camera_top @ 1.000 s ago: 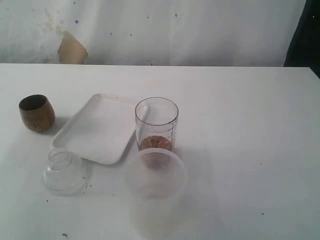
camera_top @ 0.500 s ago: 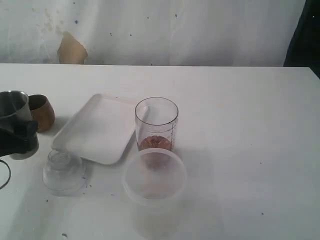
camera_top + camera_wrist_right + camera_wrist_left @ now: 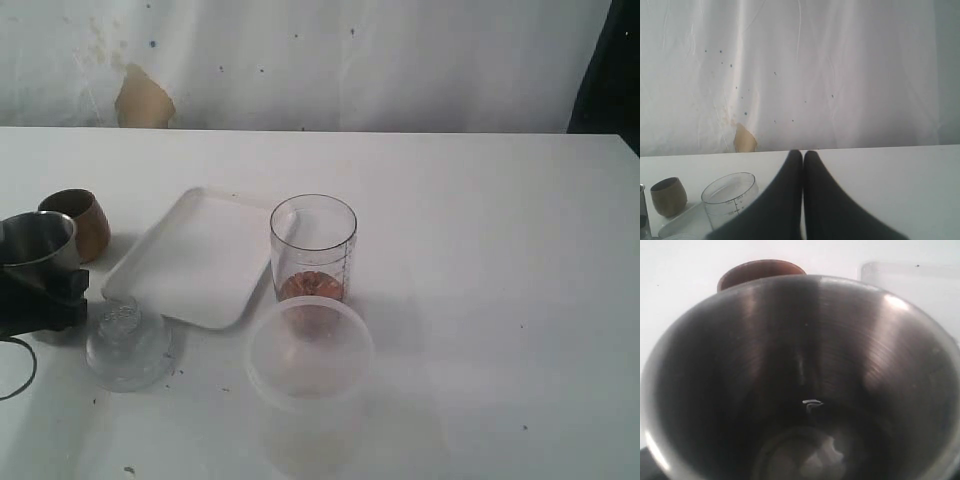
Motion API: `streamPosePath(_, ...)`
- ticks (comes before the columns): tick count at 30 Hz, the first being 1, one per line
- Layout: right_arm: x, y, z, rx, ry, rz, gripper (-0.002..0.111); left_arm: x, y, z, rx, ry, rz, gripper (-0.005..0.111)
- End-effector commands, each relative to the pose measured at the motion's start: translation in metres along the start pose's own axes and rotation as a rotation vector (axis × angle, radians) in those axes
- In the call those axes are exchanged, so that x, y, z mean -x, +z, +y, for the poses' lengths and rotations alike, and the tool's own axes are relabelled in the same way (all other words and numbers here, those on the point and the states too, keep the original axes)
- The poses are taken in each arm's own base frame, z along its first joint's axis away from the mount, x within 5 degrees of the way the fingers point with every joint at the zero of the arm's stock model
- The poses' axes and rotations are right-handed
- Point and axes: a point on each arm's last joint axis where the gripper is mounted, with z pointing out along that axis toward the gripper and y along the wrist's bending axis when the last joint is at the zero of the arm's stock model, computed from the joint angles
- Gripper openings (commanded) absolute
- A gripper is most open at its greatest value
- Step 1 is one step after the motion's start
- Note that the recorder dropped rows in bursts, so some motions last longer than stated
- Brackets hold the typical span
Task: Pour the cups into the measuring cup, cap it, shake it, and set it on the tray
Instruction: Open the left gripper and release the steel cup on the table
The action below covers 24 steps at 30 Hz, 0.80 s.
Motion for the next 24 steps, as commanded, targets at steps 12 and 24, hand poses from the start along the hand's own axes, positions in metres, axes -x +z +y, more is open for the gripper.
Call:
streamPosePath(12, 0.0, -0.001, 0.0, 0.001, -0.006, -0.012, 0.0, 0.003, -0.012, 0.001, 0.021, -0.04, 0.121, 0.083)
streamPosePath(24, 0.0, -0.001, 0.0, 0.001, -0.004, -0.012, 0.0, 0.022, -0.043, 0.001, 0.051, -0.111, 0.166, 0.092)
